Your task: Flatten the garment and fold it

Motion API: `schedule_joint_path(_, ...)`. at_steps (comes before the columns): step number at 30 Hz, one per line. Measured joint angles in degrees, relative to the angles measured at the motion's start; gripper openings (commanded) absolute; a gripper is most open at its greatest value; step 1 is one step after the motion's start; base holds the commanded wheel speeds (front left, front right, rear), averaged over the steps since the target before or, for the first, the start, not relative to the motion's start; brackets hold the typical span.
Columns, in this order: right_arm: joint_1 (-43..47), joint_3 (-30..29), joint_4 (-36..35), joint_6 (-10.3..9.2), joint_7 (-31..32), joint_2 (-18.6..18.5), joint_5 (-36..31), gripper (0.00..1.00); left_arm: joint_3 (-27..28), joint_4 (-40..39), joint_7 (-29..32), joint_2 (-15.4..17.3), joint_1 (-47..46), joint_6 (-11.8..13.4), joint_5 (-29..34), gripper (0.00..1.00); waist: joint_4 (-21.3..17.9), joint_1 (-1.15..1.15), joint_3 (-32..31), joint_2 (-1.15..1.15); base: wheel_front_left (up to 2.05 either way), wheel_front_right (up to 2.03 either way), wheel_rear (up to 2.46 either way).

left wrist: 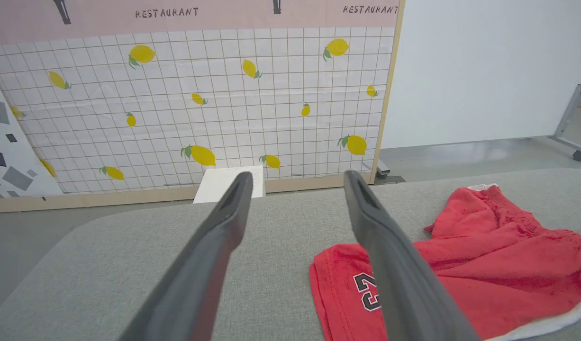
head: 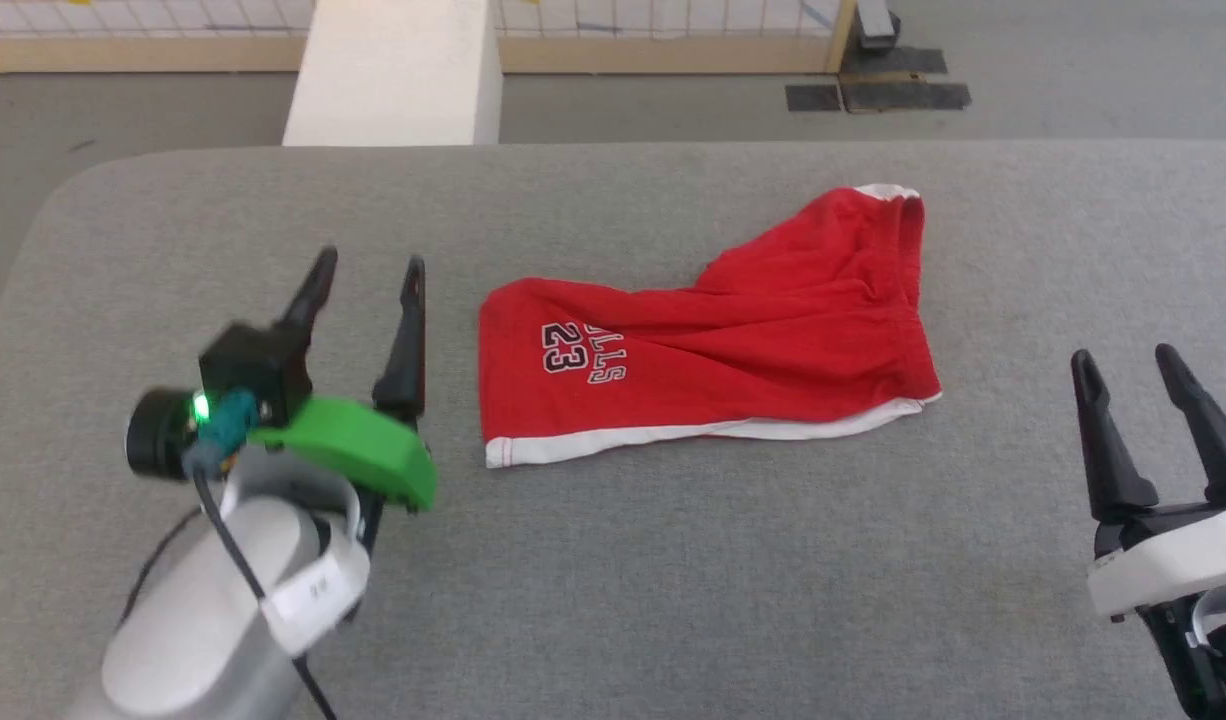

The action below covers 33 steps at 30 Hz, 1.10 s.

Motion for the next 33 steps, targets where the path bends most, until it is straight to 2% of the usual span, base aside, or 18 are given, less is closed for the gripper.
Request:
schedule_joint_path(7,1.05,0.97,-0.22,0.00,0.01,0.78,0.20,1.00,-2.74,-5.03,0.26,1.11,9.42,4.04,0.94,1.00,1.80,0.00,-2.01,0.00,0.00,0.00,0.00)
schedule_joint_path(12,1.70,1.09,-0.90,0.00,0.04,1.71,0.19,1.00,-4.53,-7.23,4.16,2.34,11.48,5.26,0.96,1.00,1.91,0.00,-1.56,0.00,0.00,0.00,0.00)
schedule_joint_path(15,1.79,0.83,-1.55,0.00,0.11,2.09,0.18,1.00,-5.11,-8.99,8.45,3.63,10.92,5.14,0.78,1.00,1.72,0.00,-0.48,0.00,0.00,0.00,0.00)
schedule_joint_path(20,1.80,0.66,-3.10,0.00,0.35,2.43,0.03,1.00,-6.61,-11.07,19.94,4.87,5.83,3.16,-1.38,1.00,1.25,0.00,2.17,0.00,0.00,0.00,0.00)
schedule_joint_path(22,1.80,0.53,-3.48,0.00,0.35,2.49,-0.12,1.00,-7.54,-11.55,25.99,5.16,3.04,2.54,-2.90,1.00,1.00,0.00,3.33,0.00,0.00,0.00,0.00)
schedule_joint_path(24,1.79,0.38,-3.86,0.00,0.34,2.58,-0.31,1.00,-9.17,-11.65,34.63,5.75,0.62,1.85,-4.99,1.00,0.66,0.00,4.76,0.00,0.00,0.00,0.00)
schedule_joint_path(30,1.73,0.66,-4.21,0.00,0.22,3.21,-0.62,1.00,-10.24,-11.36,47.49,7.19,-3.54,2.30,-8.35,1.00,-0.53,0.00,8.08,0.00,0.00,0.00,0.00)
schedule_joint_path(33,1.64,0.71,-4.23,0.00,-0.02,3.35,-0.74,1.00,-10.00,-11.03,50.10,7.33,-4.70,2.71,-9.90,1.00,-1.20,0.00,9.52,0.00,0.00,0.00,0.00)
